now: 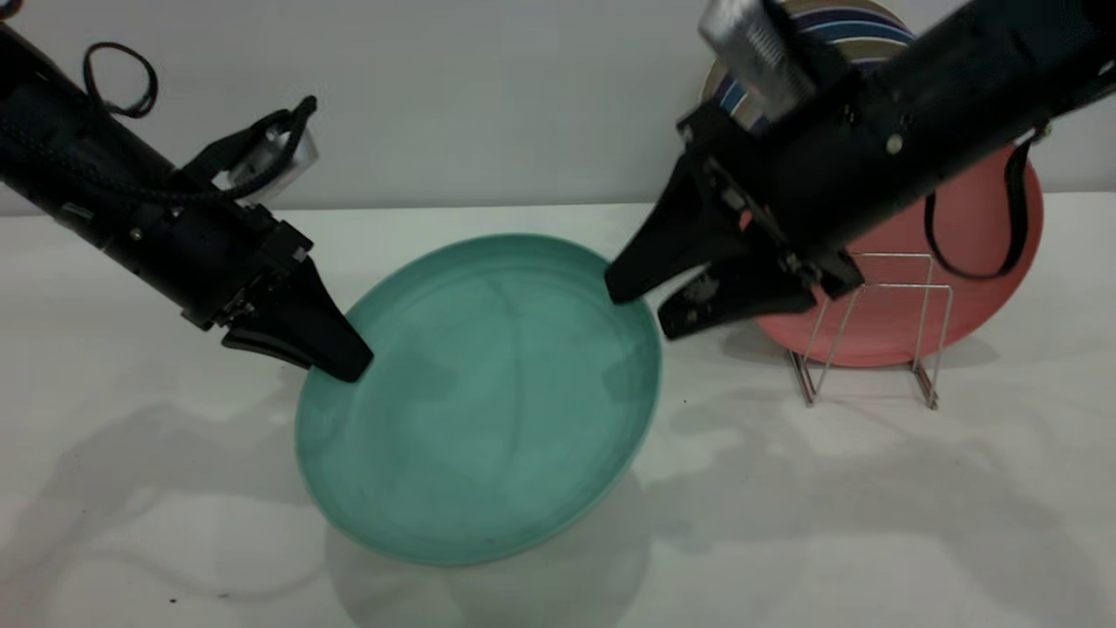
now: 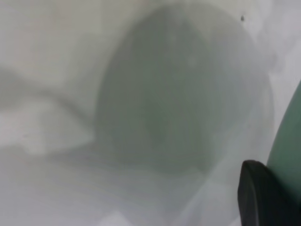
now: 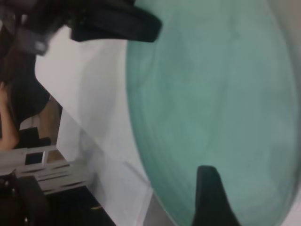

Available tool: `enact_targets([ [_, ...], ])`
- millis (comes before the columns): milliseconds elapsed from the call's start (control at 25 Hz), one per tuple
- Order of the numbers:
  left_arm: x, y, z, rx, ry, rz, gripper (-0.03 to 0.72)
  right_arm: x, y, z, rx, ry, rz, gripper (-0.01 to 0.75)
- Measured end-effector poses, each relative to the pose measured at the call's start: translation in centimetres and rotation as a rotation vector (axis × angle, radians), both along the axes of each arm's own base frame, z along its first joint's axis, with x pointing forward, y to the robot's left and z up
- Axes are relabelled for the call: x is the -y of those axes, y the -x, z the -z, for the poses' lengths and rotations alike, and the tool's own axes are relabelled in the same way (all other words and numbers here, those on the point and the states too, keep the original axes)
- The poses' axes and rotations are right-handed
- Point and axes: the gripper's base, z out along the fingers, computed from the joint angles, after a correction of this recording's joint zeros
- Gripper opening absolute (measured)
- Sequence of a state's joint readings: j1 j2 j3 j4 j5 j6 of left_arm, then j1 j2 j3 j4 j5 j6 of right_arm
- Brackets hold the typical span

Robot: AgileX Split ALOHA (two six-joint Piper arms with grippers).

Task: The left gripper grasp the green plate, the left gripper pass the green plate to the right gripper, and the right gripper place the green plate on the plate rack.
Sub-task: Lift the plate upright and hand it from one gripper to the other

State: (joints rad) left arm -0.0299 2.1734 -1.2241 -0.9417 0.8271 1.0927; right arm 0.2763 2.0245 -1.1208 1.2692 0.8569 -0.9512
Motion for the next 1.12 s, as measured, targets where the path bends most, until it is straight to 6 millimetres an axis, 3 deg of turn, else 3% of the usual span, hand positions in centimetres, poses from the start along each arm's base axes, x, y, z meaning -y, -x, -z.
enact_targets([
  [240,0.2,0.1,-0.1,-0.003,0.008,0.008,0.019,0.1,-0.1,0.7,-0.02,-0.001,0.004,0.484],
  [480,1.9,0.2,0.0,0.02,-0.006,0.033,0.018,-0.2,-0.1,0.6,-0.023,-0.014,0.015,0.465],
  [600,2.4,0.2,0.0,0.026,-0.006,0.042,0.02,-0.2,-0.1,0.6,-0.024,-0.013,0.013,0.401],
  [840,2.7,0.4,-0.2,0.014,0.03,0.049,0.026,-0.2,-0.1,0.7,-0.015,0.002,0.013,0.164],
  [1120,2.8,0.4,-0.3,0.02,0.044,0.059,0.03,-0.1,-0.1,0.9,0.003,0.025,0.002,0.144],
])
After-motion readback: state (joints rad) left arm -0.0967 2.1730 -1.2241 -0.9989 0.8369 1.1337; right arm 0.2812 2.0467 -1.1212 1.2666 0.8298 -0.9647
